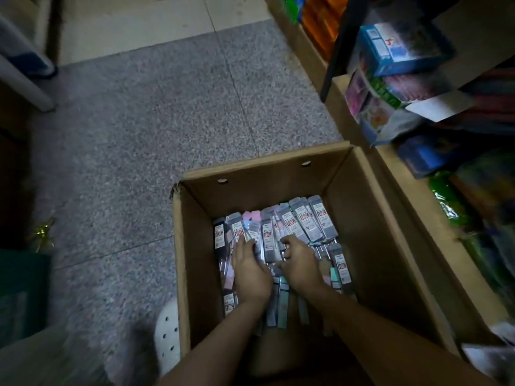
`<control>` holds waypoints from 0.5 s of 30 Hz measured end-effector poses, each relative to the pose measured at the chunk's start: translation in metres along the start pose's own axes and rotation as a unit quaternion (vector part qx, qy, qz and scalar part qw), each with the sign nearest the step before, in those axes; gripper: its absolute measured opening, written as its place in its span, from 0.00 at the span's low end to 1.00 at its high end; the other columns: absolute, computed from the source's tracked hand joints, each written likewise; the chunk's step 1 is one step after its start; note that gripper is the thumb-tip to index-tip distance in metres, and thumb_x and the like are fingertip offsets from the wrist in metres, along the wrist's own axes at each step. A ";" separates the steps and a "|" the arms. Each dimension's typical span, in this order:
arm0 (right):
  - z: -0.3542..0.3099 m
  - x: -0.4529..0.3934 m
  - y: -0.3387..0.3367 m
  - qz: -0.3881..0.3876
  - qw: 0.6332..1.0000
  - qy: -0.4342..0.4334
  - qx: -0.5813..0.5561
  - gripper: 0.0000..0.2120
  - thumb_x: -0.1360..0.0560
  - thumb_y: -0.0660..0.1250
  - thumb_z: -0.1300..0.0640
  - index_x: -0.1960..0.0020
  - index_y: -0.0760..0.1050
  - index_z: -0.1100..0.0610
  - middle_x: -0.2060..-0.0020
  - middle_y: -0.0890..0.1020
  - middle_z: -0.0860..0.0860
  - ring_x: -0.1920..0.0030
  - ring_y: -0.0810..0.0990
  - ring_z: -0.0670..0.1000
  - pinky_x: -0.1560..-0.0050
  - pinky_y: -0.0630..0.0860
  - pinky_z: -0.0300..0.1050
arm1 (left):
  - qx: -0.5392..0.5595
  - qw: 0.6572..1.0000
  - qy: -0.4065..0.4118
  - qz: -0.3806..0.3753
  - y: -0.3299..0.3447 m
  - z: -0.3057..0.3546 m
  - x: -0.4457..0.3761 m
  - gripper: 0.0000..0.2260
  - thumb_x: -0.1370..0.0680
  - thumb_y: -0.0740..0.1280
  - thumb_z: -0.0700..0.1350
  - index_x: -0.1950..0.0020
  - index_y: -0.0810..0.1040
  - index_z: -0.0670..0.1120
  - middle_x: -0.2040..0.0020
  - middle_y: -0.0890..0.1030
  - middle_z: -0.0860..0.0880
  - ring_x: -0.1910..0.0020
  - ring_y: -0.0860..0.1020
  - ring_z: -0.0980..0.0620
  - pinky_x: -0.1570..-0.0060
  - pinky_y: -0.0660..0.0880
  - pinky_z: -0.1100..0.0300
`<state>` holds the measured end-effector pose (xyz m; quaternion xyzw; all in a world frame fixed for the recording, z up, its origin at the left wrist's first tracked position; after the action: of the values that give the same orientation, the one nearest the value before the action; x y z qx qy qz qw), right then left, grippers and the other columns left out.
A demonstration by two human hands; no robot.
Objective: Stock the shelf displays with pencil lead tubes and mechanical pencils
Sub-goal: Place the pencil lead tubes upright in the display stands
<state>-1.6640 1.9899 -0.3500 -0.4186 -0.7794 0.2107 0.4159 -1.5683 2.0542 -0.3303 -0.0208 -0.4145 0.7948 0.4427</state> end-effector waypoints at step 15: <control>0.009 0.047 -0.045 -0.126 0.969 0.039 -0.210 0.14 0.28 0.71 0.70 0.48 0.78 0.55 0.61 0.81 0.51 0.61 0.80 0.48 0.58 0.79 0.36 | 0.364 0.923 -0.106 -0.069 0.013 0.002 0.042 0.04 0.20 0.64 0.41 0.54 0.74 0.47 0.66 0.75 0.54 0.64 0.74 0.58 0.64 0.70 0.69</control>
<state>-1.7074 2.0038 -0.3029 -0.4024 -0.8358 -0.0283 0.3723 -1.6037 2.0793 -0.3239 0.2549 -0.1420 0.8560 0.4267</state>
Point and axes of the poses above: each hand's wrist, its own x-axis away from the middle knuckle, its own y-axis out of the palm, z = x × y, the point moved 2 cm from there along -x, towards the middle knuckle
